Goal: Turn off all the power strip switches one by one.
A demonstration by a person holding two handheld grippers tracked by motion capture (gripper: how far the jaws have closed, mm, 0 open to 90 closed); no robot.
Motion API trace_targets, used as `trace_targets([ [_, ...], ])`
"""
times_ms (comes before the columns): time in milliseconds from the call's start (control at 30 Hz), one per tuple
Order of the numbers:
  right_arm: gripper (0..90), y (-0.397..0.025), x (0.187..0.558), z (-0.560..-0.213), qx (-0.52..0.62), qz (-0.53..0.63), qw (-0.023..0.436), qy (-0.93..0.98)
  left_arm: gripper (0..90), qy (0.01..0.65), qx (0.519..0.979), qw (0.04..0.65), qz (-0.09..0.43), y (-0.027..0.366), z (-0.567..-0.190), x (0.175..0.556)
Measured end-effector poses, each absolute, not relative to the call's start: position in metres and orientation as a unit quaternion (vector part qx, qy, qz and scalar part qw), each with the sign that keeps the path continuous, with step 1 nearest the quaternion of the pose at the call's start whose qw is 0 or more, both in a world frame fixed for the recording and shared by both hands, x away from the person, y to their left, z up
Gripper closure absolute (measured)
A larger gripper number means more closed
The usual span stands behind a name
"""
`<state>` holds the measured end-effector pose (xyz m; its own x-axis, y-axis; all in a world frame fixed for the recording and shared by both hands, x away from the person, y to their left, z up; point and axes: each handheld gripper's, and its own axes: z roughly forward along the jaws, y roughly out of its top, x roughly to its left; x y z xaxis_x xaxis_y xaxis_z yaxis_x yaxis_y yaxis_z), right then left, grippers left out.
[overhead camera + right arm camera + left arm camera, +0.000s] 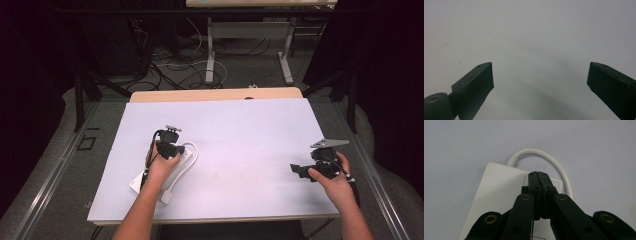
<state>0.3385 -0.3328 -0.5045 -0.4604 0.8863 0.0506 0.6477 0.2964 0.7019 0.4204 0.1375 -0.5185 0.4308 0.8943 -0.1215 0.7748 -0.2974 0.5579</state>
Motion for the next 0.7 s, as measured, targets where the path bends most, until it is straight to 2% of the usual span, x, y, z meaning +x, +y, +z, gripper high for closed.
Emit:
trace_targets([
  [700, 6.5, -0.3329, 0.3379, -0.5038, 0.489, 0.338, 0.178, 0.785, 90.0, 0.516, 0.799, 0.290, 0.102, 0.1324, -0.5098, 0.4184],
])
